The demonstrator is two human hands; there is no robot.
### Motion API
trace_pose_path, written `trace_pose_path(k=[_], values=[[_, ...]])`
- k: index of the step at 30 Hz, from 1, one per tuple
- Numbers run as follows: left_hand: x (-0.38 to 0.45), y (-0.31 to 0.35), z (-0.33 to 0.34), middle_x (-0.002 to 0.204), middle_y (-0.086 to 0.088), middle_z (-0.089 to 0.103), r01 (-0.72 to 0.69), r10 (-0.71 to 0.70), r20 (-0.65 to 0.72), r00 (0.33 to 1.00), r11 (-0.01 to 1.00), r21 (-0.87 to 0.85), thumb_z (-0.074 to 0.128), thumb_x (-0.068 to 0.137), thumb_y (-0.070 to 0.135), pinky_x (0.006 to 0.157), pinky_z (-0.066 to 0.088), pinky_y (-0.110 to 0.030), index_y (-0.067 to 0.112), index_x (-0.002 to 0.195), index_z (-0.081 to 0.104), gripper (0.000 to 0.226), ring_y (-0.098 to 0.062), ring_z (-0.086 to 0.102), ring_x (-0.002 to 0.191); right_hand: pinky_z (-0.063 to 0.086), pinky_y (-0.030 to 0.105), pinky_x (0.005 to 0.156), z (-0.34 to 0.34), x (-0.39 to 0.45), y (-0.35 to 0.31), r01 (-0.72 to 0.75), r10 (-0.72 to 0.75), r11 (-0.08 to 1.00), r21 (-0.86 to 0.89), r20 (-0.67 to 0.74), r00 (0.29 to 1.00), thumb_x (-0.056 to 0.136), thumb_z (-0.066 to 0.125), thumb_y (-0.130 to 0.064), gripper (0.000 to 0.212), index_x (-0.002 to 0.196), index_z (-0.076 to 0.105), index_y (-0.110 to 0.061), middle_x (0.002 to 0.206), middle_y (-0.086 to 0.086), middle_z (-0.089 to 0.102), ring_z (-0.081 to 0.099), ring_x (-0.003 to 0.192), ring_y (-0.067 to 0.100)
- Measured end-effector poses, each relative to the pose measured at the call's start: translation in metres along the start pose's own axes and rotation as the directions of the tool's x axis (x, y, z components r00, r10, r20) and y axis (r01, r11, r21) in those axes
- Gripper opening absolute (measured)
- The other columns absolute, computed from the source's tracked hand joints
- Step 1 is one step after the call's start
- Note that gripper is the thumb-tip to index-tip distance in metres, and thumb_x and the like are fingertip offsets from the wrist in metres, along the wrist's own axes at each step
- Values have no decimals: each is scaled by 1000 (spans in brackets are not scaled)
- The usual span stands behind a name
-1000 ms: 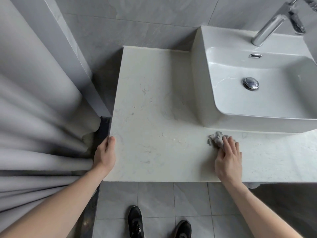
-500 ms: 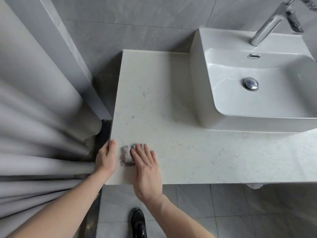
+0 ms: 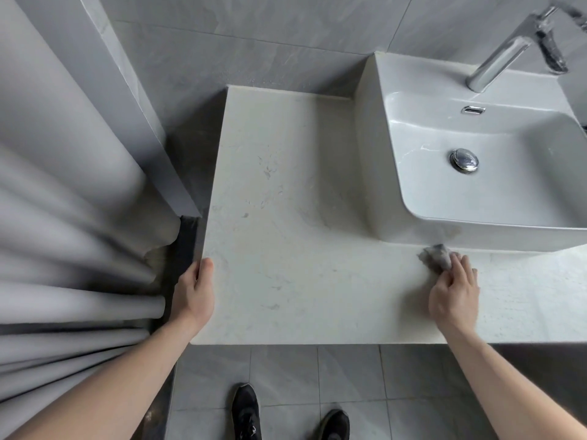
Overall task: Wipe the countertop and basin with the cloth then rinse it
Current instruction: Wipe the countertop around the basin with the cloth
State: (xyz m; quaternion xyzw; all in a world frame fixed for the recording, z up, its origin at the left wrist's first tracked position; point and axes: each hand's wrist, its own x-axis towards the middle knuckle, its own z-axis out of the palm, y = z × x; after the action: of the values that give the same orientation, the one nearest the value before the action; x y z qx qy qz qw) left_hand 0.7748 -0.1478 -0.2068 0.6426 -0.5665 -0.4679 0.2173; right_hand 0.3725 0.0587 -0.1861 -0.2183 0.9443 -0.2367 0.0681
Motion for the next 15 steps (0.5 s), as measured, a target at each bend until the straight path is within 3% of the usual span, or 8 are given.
trace_pose_path(k=[2,6,8,11,15], values=[[1,-2,0,87,8,59,-1,1,-1,1000,1000,-9,34,99,55,82,48,-41,29,89,55,36,-13,53,80,18,60,123,6,2,6,-4,10,990,-140,35,999,99,32,-24,61,159,32,-25,167,0,27,23,153,33],[2,-2,0,87,5,61,12,-12,-6,1000,1000,-1,35,101,54,85,49,-44,19,93,61,44,-15,54,81,5,57,127,26,-26,-21,-6,17,988,-153,71,997,98,31,-30,67,164,21,-25,173,-2,15,10,159,28],[1,-1,0,88,1,63,16,-16,-2,1000,1000,-4,35,102,52,86,50,-45,13,98,62,48,-15,55,82,7,55,128,41,-47,-46,92,-79,987,-133,103,992,92,32,-33,72,163,25,-23,172,-2,17,11,159,26],[1,1,0,89,6,64,13,-12,6,1000,1000,-20,36,102,52,85,48,-41,22,94,62,41,-13,55,83,9,52,128,68,-90,-90,279,-264,958,-59,188,946,93,35,-30,69,162,31,-22,171,-3,19,13,159,26],[1,2,1,82,13,58,5,-5,-26,1000,1000,0,37,103,48,77,46,-38,36,80,54,31,-10,53,77,6,47,130,103,-150,-155,509,-512,855,98,310,801,89,44,-17,76,163,26,-27,173,-6,13,2,161,21]])
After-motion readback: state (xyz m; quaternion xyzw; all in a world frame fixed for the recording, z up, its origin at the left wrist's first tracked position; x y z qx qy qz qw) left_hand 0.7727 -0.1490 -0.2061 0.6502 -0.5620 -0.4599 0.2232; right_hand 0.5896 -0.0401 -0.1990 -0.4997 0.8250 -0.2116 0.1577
